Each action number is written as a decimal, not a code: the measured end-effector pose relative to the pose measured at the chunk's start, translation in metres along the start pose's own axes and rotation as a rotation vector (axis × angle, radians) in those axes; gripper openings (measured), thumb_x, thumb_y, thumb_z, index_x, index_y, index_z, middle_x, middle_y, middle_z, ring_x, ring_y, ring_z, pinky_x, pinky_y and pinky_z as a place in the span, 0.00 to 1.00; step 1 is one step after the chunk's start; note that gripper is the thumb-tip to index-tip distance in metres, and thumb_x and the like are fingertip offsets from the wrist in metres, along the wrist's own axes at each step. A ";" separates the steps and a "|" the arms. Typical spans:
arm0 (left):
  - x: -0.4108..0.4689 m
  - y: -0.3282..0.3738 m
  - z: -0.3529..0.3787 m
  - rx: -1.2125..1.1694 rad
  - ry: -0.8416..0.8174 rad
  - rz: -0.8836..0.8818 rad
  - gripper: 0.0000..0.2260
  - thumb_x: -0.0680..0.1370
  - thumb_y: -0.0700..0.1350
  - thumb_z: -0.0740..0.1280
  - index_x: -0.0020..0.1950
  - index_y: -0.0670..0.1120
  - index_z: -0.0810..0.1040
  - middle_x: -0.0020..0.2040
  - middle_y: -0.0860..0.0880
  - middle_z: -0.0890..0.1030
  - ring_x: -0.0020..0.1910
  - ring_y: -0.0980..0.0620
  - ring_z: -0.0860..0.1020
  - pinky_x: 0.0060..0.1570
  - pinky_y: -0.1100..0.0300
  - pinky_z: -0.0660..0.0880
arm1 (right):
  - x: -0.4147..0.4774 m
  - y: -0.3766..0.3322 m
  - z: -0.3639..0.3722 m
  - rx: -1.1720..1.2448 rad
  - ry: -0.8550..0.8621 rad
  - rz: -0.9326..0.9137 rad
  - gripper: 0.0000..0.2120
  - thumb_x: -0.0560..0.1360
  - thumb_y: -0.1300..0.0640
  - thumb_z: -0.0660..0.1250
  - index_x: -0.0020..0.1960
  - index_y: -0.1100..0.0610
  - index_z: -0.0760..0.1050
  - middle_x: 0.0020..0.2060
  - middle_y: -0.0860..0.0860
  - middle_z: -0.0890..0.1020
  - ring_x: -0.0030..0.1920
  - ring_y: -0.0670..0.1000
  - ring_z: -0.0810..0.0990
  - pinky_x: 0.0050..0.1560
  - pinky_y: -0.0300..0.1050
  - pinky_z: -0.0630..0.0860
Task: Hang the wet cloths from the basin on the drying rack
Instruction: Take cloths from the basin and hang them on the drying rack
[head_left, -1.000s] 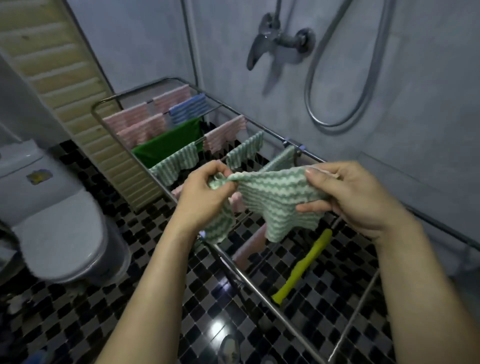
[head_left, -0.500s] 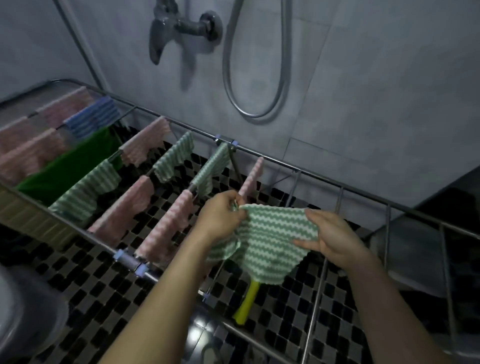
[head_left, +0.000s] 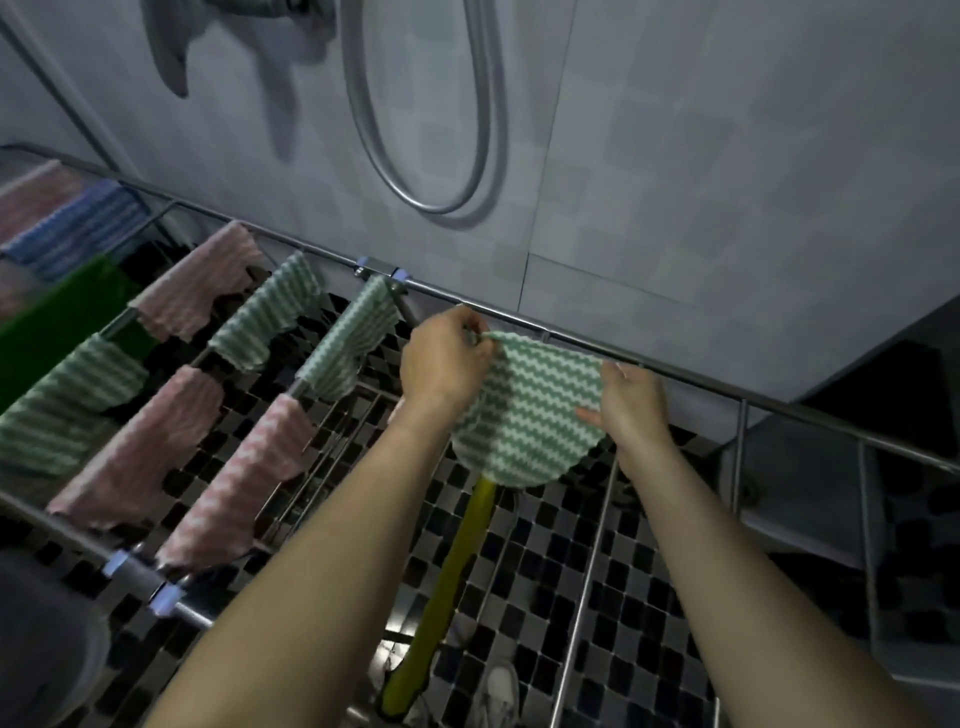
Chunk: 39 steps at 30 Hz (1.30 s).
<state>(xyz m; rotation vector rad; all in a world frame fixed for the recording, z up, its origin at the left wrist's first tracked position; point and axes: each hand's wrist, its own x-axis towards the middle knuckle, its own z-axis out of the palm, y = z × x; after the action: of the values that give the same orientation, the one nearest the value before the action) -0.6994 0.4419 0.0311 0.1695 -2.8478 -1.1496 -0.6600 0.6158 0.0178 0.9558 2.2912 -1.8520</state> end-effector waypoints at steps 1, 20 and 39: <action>0.005 0.001 0.007 0.005 -0.003 -0.019 0.01 0.75 0.48 0.68 0.43 0.53 0.78 0.35 0.53 0.79 0.33 0.53 0.76 0.33 0.59 0.68 | 0.007 0.002 -0.001 0.024 0.001 0.013 0.16 0.82 0.54 0.57 0.52 0.64 0.79 0.50 0.58 0.83 0.47 0.55 0.83 0.50 0.55 0.82; -0.020 -0.005 0.018 0.023 -0.212 0.026 0.06 0.75 0.49 0.72 0.50 0.51 0.82 0.55 0.54 0.83 0.45 0.58 0.78 0.46 0.63 0.74 | 0.048 0.012 0.018 -0.164 0.030 0.037 0.11 0.78 0.59 0.58 0.59 0.55 0.73 0.56 0.54 0.78 0.48 0.55 0.79 0.53 0.57 0.80; 0.025 0.029 0.014 0.291 -0.238 -0.061 0.12 0.71 0.59 0.69 0.39 0.51 0.80 0.36 0.52 0.80 0.37 0.51 0.78 0.33 0.60 0.71 | 0.034 0.018 0.022 -0.376 -0.035 -0.410 0.02 0.76 0.58 0.65 0.45 0.54 0.76 0.38 0.45 0.78 0.37 0.48 0.78 0.36 0.44 0.78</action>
<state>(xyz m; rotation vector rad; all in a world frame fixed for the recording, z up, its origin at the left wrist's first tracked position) -0.7281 0.4684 0.0418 0.1439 -3.2326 -0.8052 -0.6859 0.6128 -0.0179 0.4243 2.8306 -1.4321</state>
